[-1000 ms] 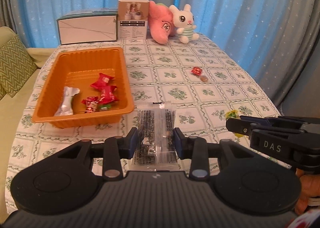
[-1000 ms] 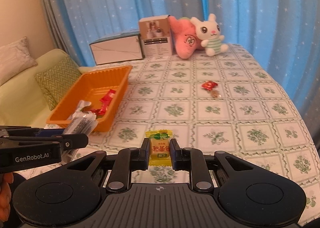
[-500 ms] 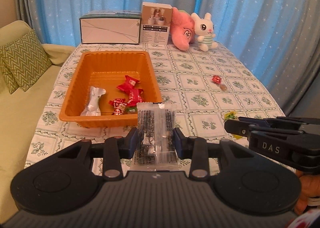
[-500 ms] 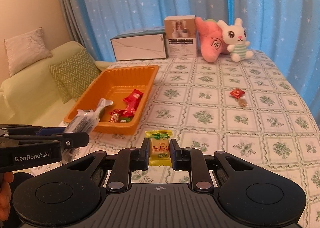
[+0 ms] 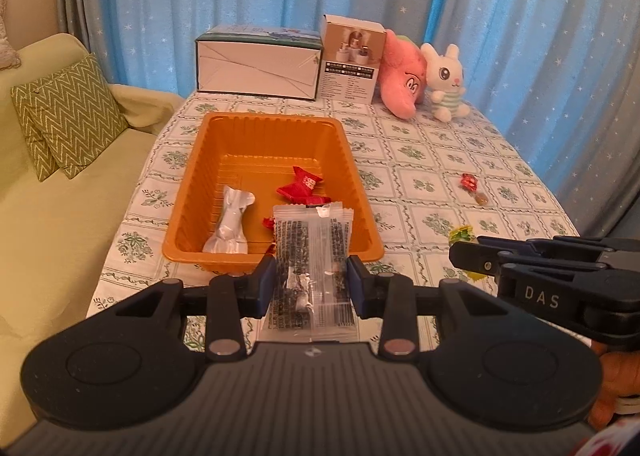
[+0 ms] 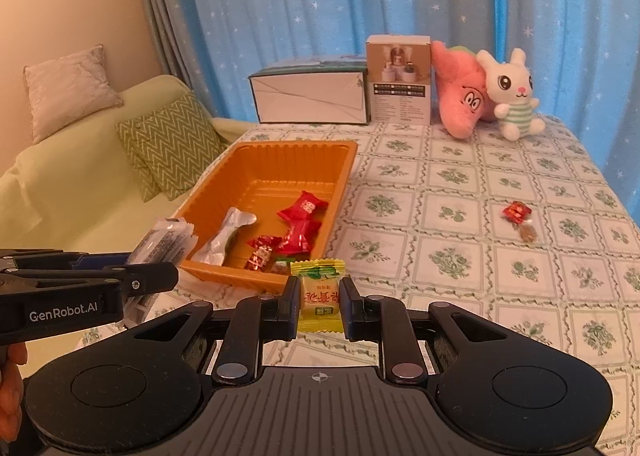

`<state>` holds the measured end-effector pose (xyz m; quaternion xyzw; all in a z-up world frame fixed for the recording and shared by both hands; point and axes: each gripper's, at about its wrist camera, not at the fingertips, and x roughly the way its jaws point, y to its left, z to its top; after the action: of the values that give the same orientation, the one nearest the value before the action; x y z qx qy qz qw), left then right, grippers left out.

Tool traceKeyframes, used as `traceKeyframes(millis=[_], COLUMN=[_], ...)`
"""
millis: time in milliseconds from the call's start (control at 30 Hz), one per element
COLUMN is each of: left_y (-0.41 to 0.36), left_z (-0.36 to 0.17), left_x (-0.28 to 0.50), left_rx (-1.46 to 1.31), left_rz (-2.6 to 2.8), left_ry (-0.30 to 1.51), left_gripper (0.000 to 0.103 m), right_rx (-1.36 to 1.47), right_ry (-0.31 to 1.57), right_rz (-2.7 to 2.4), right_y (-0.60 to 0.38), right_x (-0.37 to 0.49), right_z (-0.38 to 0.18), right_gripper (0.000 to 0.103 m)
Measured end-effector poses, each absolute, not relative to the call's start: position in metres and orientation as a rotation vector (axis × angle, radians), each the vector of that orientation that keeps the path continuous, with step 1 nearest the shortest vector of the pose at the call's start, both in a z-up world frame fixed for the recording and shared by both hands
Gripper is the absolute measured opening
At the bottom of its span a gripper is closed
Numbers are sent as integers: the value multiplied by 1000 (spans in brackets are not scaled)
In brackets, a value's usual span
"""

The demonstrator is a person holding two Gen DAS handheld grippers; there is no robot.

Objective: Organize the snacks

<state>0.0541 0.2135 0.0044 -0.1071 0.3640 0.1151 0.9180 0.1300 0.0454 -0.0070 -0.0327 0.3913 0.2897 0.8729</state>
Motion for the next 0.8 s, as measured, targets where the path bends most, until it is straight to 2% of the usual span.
traceKeyframes(millis=[800], left_y=[277], left_z=[-3], left_x=[110], left_rx=[-203], left_rz=[277], left_ry=[750], left_gripper=[34], right_rx=[-58], right_ry=[841], right_rz=[675], right_y=[116], right_x=[199], right_z=[-26], right_gripper=[21])
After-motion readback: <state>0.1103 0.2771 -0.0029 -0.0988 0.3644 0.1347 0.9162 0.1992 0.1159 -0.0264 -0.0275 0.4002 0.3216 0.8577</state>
